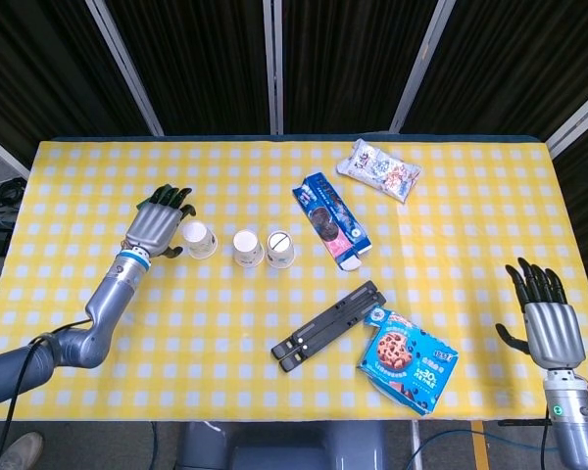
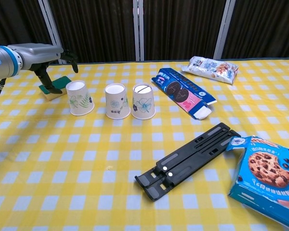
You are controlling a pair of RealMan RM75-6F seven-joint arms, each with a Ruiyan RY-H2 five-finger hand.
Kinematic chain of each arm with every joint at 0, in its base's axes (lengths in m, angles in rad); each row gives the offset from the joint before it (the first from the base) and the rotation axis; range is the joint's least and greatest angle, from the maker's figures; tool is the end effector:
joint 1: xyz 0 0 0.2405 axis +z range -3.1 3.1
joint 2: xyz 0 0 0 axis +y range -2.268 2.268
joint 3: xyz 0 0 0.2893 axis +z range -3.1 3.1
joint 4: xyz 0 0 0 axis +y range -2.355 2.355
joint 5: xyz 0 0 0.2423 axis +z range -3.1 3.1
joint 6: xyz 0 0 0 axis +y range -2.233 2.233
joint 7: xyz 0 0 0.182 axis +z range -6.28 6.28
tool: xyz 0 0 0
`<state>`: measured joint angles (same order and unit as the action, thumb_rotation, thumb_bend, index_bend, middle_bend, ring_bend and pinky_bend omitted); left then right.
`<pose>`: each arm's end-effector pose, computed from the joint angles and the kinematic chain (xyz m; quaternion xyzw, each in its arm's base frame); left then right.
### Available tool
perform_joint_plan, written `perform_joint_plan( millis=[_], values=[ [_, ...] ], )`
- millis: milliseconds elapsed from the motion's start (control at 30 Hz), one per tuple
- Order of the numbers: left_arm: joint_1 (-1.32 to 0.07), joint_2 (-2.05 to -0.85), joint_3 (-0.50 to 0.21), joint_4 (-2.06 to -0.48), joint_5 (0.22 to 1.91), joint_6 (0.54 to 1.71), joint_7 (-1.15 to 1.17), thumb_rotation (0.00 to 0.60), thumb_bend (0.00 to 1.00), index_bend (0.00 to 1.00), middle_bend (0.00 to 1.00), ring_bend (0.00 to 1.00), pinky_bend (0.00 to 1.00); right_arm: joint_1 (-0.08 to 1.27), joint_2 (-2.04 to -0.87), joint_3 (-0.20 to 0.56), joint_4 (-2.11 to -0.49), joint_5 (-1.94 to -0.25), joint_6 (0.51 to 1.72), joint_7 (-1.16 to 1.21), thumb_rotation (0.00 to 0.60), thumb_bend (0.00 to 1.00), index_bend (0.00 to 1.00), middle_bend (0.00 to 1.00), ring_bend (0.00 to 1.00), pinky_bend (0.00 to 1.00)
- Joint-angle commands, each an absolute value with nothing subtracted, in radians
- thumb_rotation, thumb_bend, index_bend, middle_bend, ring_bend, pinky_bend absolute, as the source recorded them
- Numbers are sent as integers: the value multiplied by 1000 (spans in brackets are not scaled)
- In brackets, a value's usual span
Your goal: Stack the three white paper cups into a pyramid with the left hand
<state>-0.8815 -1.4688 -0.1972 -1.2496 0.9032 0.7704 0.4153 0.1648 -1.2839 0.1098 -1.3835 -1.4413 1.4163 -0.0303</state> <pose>-0.1992 0.4965 -0.0121 -0.7476 -0.3481 -0.2746 0.4945 -0.3762 -0.2713 0.1127 0.5996 -0.3577 0.3735 0.6108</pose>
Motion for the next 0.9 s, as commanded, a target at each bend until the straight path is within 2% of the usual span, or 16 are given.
perform_joint_plan(
  millis=[33,167,333,467,567,667,900],
  values=[
    [-893,-1485,-192,-1224,885,752,423,600,257,201,0,0,0,165,-1284,111,-1383,-1438,1415,-31,600,120,103,0,0,0],
    [-908,-1506,-188,-1190,863,734,432,600,258,195,0,0,0,164,-1282,113,-1381,-1434,1414,-24,600,119,103,0,0,0],
    [-928,-1533,-186,-1155,839,712,444,600,280,238,0,0,0,162,-1280,113,-1382,-1434,1417,-20,600,119,103,0,0,0],
    [-940,-1553,-180,-1134,825,705,456,600,351,270,0,0,0,160,-1277,115,-1383,-1431,1420,-15,600,119,104,0,0,0],
    [-942,-1570,-181,-1122,825,716,450,600,446,370,0,0,0,158,-1272,116,-1386,-1433,1424,-4,600,119,105,0,0,0],
    [-935,-1564,-187,-1139,849,740,425,600,480,420,0,0,0,158,-1271,115,-1385,-1435,1424,-2,600,119,105,0,0,0],
    [-909,-1494,-207,-1244,904,803,377,600,496,420,0,0,0,157,-1269,114,-1389,-1439,1429,-3,600,119,105,0,0,0]
  ],
)
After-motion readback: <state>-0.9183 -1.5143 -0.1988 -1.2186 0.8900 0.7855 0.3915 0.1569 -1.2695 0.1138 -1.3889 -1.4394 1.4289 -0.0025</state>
